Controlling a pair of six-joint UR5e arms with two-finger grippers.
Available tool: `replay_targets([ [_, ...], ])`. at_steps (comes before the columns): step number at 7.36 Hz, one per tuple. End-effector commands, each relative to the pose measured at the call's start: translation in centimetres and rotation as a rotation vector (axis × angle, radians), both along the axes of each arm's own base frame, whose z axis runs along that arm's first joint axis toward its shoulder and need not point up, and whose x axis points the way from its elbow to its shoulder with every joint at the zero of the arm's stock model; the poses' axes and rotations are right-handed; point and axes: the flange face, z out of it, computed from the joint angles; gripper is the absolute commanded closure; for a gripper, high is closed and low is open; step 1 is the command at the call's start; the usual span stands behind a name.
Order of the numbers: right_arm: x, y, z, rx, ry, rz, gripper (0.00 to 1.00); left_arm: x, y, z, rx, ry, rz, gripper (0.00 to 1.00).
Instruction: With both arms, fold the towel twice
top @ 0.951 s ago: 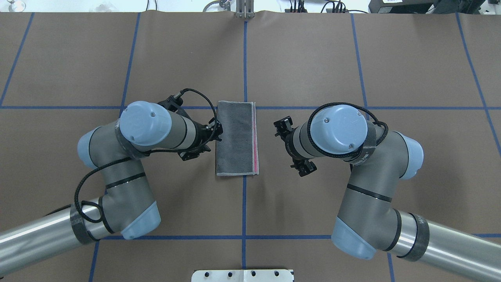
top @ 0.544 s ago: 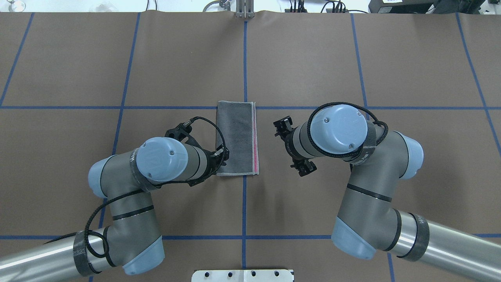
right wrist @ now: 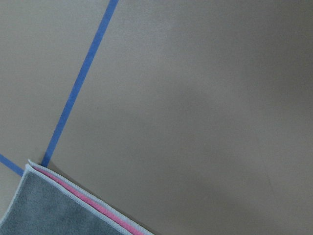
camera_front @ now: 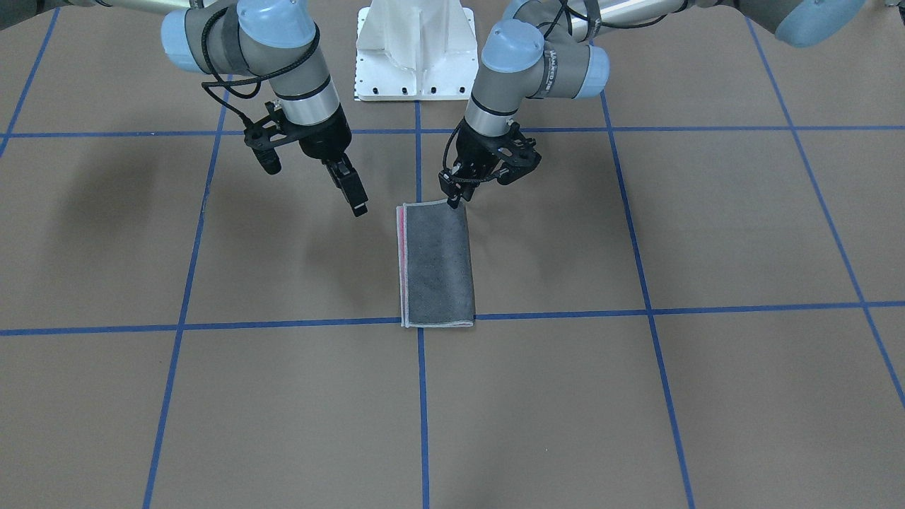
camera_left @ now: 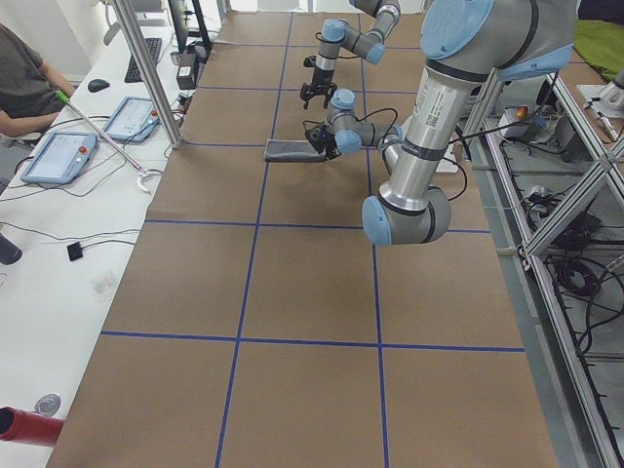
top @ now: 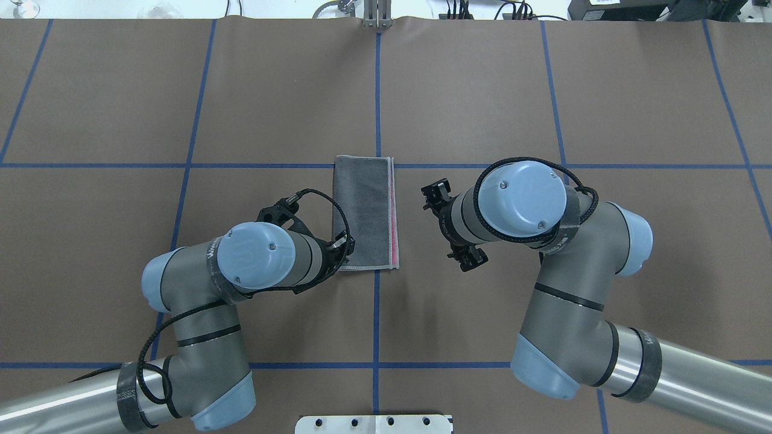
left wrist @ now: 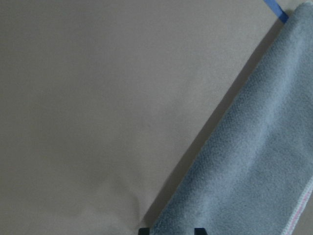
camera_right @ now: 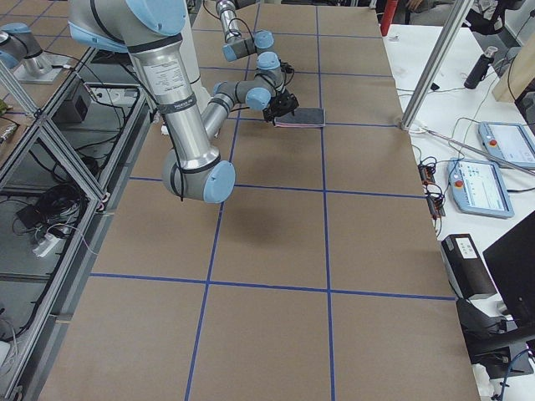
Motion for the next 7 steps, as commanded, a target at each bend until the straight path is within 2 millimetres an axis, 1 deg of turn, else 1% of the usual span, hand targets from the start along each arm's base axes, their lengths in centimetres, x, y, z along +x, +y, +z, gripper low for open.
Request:
replay_targets([
  [1,0.69,-0.86,0.15,0.024,0.010,-0.003,0.00,0.08,0.00,0.24,0.001,-0.003,0.002,0.52],
  [2,1.09,-1.29,0.46,0.034,0.019,-0.004,0.00,0.35,0.01,0.35,-0.002,-0.005,0.002,0.53],
  [3,1.11,-1.29,0.55,0.036,0.021,-0.006,0.00,0.76,-0.04,0.49,-0.004,-0.011,0.003,0.57],
  [4,1.10,-1.30,0.46,0.035,0.019,-0.005,0.00,0.91,-0.10,0.75,-0.005,-0.015,0.004,0.57],
  [5,1.10,-1.30,0.46,0.035,0.019,-0.005,0.00,0.93,-0.09,0.65,-0.006,-0.013,0.004,0.60],
  [6,1.10,-1.28,0.55,0.034,0.020,-0.006,0.00,0.93,-0.09,0.65,-0.006,-0.013,0.004,0.68],
  [7,1.09,-1.28,0.46,0.034,0.019,-0.006,0.00,0.92,-0.09,0.63,-0.006,-0.012,0.004,0.87],
])
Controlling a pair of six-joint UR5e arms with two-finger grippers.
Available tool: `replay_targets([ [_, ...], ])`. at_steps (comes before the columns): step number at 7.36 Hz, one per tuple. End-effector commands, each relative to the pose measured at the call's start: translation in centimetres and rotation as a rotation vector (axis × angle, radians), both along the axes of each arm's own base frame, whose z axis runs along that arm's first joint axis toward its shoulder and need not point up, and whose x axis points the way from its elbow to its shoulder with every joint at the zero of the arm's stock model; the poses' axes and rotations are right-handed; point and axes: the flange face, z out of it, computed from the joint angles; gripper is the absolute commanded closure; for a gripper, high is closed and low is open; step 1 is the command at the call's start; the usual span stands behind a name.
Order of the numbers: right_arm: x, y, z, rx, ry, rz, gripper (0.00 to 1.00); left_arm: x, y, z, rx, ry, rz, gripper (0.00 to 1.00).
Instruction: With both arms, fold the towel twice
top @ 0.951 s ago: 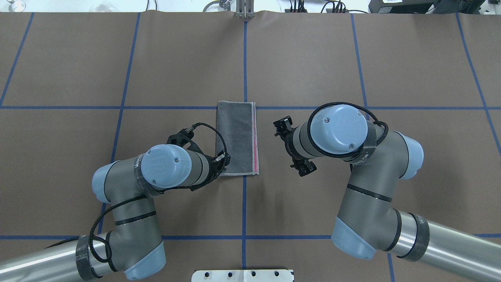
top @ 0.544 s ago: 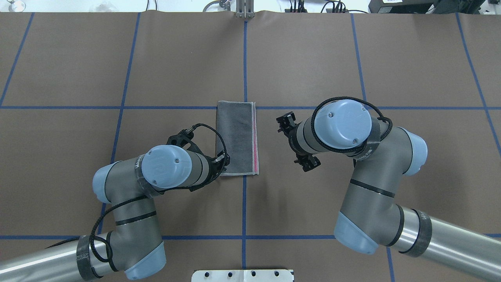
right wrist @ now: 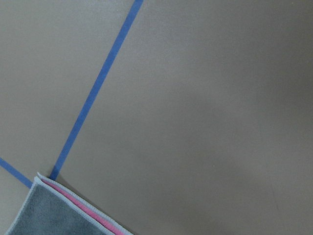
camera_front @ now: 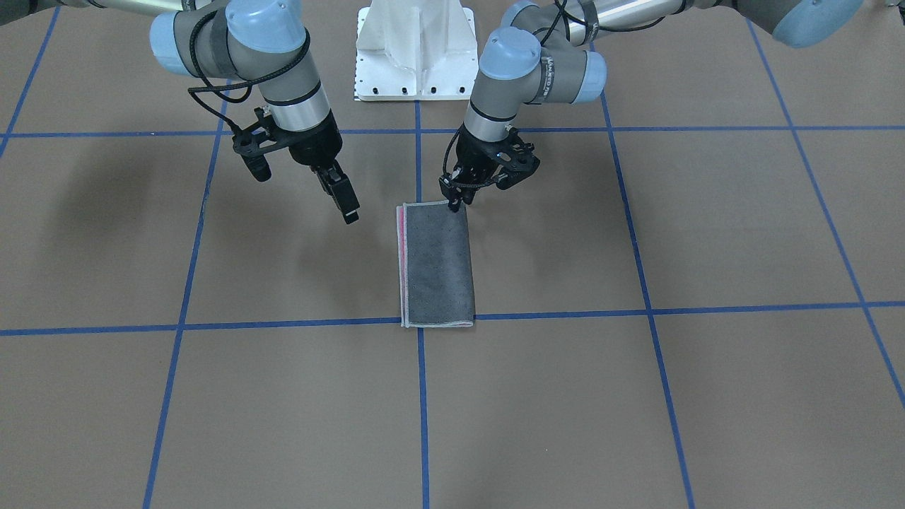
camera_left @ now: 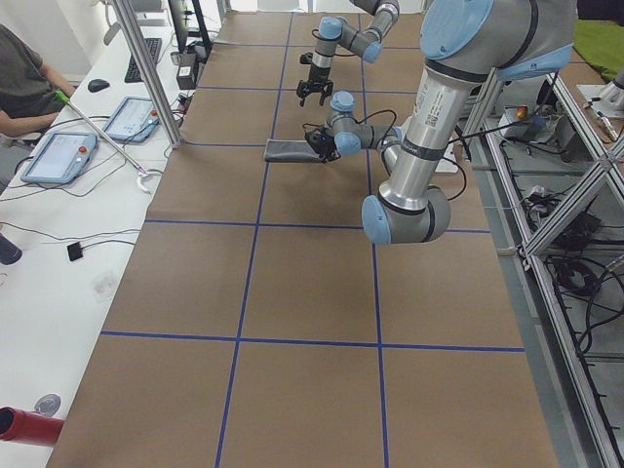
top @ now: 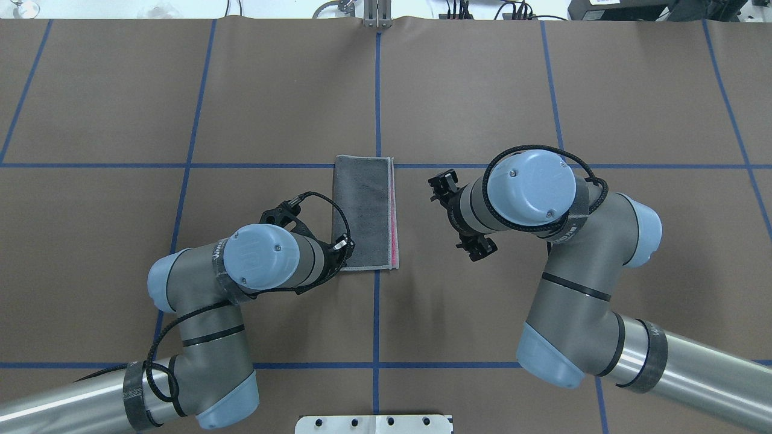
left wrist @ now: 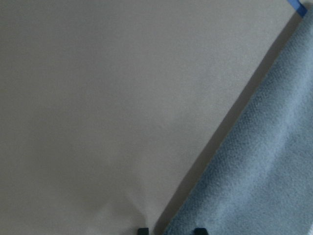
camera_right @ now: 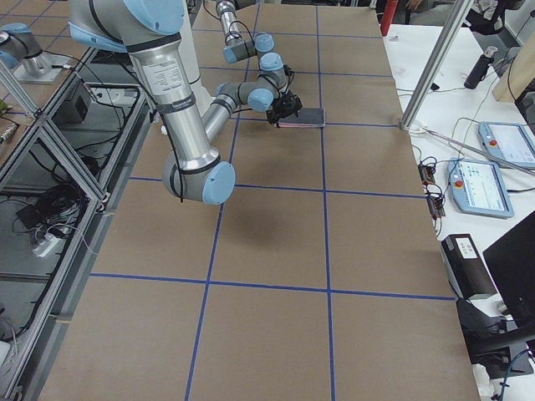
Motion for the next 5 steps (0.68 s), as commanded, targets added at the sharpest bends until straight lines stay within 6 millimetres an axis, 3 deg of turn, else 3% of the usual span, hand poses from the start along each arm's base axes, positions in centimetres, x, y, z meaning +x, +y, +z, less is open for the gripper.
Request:
replay_targets([
  [1,0.0,0.0,0.0,0.000,-0.001,0.000,0.00,-0.1,-0.1,-0.1,0.001,0.002,-0.001,1.00],
  [5,0.0,0.0,0.1,-0.001,0.002,0.000,0.00,-0.6,0.1,-2.7,-0.001,0.048,-0.016,1.00],
])
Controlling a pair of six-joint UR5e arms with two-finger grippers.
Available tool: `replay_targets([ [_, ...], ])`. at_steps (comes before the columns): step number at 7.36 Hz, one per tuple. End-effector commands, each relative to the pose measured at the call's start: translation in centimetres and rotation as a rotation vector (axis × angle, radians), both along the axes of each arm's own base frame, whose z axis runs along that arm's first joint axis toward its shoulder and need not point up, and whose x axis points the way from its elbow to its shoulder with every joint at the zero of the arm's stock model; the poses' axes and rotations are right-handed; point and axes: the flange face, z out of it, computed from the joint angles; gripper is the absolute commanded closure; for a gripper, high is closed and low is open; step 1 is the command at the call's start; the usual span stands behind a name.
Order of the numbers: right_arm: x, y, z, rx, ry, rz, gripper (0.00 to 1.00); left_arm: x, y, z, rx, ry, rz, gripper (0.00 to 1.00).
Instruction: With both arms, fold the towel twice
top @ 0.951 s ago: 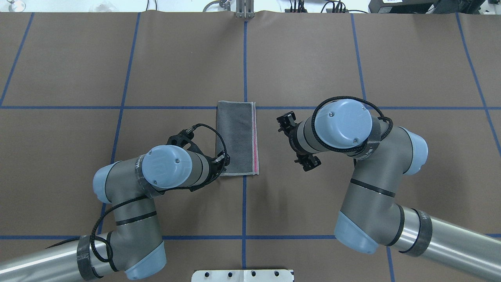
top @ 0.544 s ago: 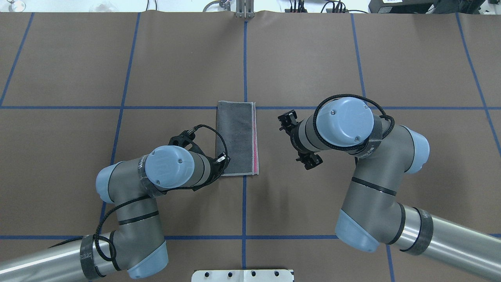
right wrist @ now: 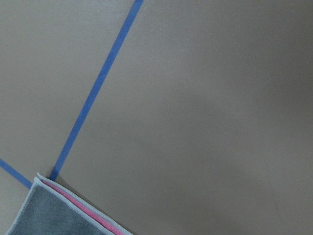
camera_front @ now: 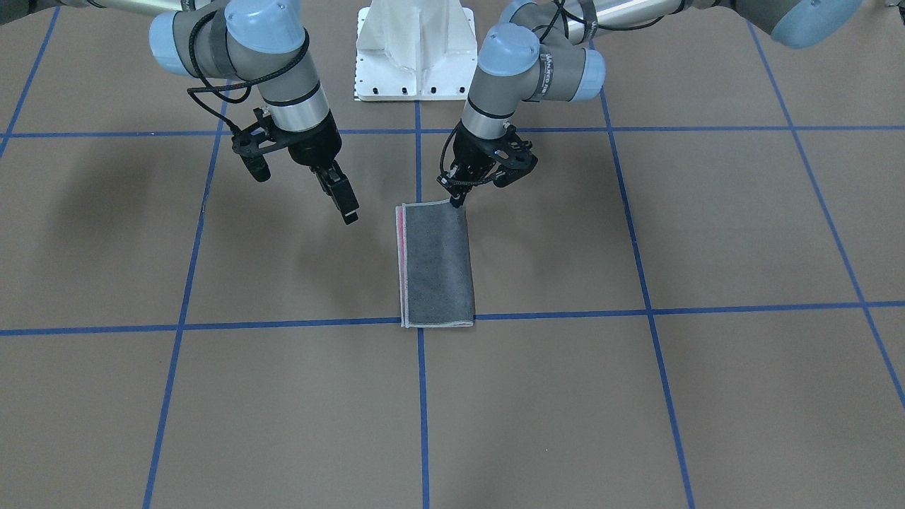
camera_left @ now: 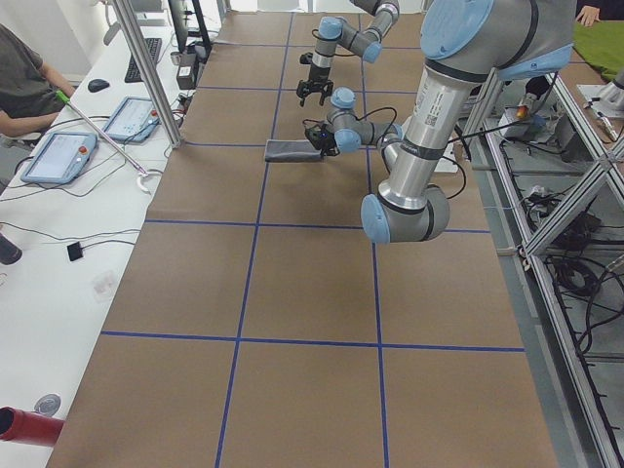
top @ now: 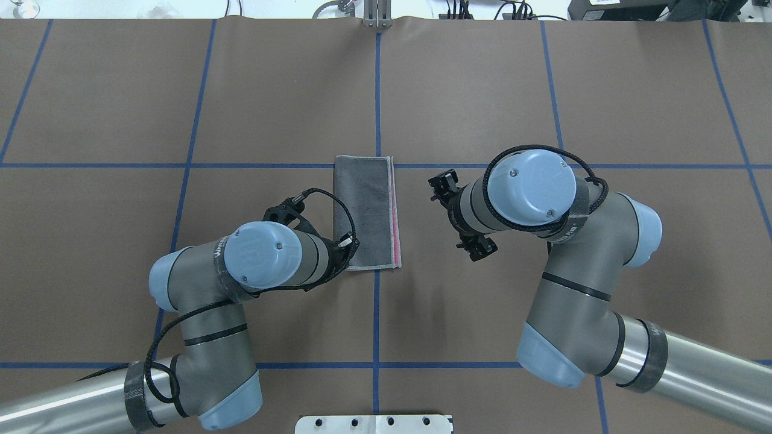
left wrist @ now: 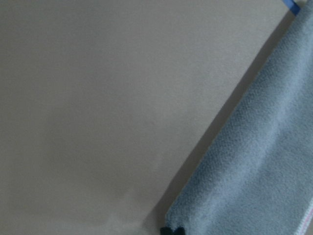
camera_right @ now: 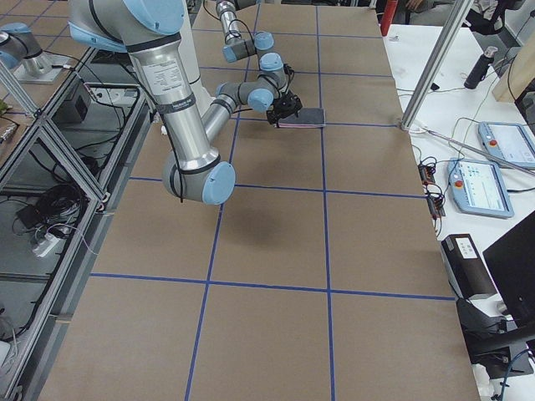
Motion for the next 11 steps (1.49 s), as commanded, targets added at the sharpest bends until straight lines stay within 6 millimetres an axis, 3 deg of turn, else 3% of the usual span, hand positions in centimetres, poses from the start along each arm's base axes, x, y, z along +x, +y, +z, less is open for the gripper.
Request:
replay_targets([
  [1,0.1,-0.1,0.0,-0.001,0.001,0.001,0.00,-0.2,0.3,-1.7,-0.028,0.037,-0.020,1.00],
  [2,0.2,-0.1,-0.1,-0.001,-0.001,0.002,0.00,-0.4,0.9,-2.3,-0.023,0.051,-0.015,1.00],
  [5,1.0,-0.7,-0.2,-0.016,-0.009,-0.002,0.00,1.3,7.3,-3.7,0.005,0.079,0.031,1.00],
  [6,1.2,-0.9,-0.1,-0.018,-0.009,0.001,0.00,0.4,8.1,-4.0,0.012,0.095,0.035,1.00],
  [8,1.2,-0.8,-0.2,-0.020,-0.012,-0.001,0.00,-3.0,9.7,-1.3,0.013,0.081,0.051,1.00],
  [11,1.1,-0.9,0.1,-0.022,-0.006,-0.002,0.00,-3.9,10.3,1.1,0.012,0.044,0.064,1.00],
])
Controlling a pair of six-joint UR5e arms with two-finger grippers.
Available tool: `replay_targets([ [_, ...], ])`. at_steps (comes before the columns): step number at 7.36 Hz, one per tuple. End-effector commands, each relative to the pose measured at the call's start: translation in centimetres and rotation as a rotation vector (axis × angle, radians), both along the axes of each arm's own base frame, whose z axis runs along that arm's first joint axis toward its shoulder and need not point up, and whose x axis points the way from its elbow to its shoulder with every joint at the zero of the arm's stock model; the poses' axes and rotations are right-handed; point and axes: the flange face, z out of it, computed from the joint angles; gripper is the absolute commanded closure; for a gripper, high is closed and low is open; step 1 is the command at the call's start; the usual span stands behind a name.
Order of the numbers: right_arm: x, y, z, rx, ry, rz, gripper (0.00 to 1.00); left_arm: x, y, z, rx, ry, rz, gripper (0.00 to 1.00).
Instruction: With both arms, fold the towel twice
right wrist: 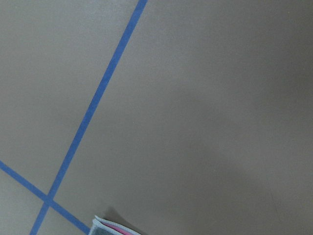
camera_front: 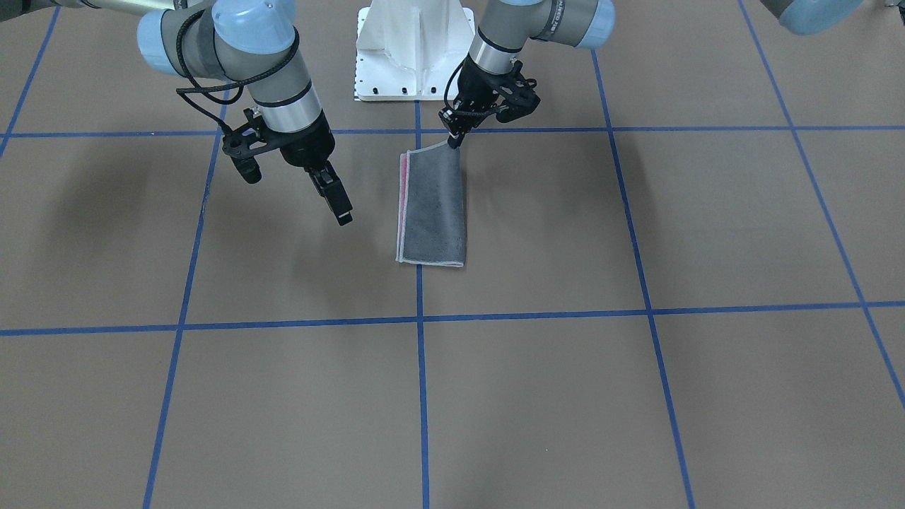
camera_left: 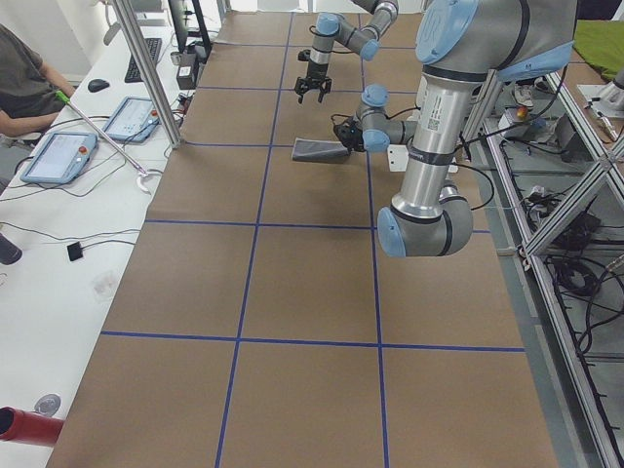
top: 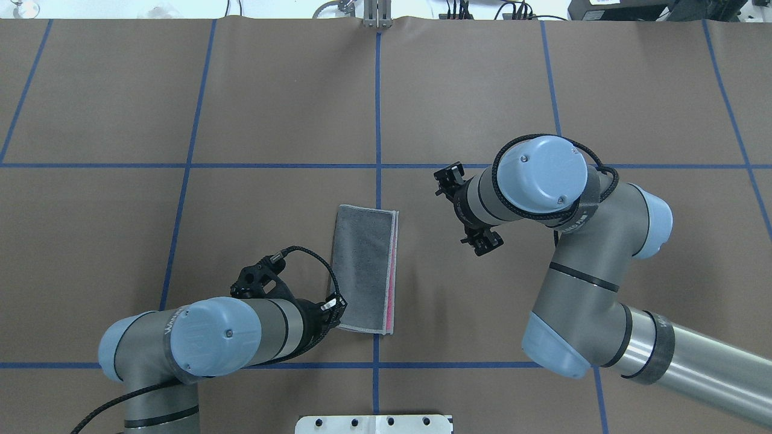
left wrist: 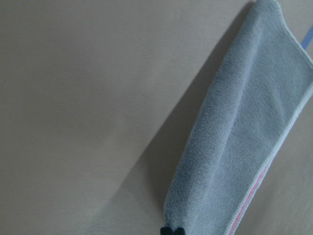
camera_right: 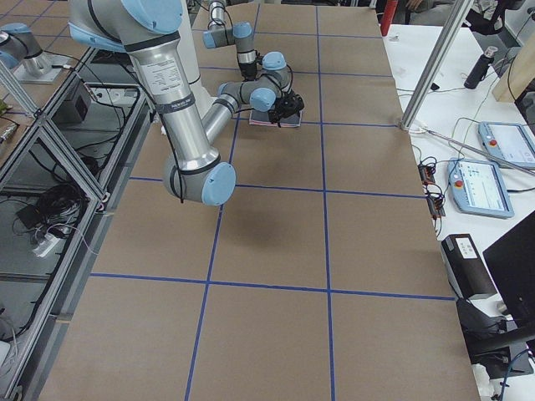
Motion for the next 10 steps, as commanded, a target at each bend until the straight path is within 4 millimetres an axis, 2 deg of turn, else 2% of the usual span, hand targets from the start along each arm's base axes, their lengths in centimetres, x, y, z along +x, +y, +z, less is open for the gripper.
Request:
replay_targets([
  [1,-0.1,0.0,0.0,0.001,0.001,-0.002,0.00,-0.5,0.2,0.7,-0.001,-0.009,0.003,1.00],
  [3,0.4,-0.6,0.2,-0.001,0.004,0.007,0.00,-1.9,0.4,2.3,0.002,-0.028,0.009,1.00],
  [6,3.0,-3.0,1.2,0.027,0.022,-0.030,0.00,-1.3,0.6,2.3,0.001,-0.032,0.012,1.00],
  [7,3.6,-3.4,1.2,0.014,0.012,-0.037,0.00,-1.2,0.8,2.9,-0.003,-0.044,0.012,1.00],
  [9,4.5,-4.3,1.3,0.012,0.011,-0.024,0.00,-1.0,0.7,2.0,-0.009,-0.026,0.003,1.00],
  [10,4.5,-4.3,1.3,0.016,0.012,-0.027,0.00,-0.8,0.8,2.3,-0.020,-0.031,-0.001,1.00],
])
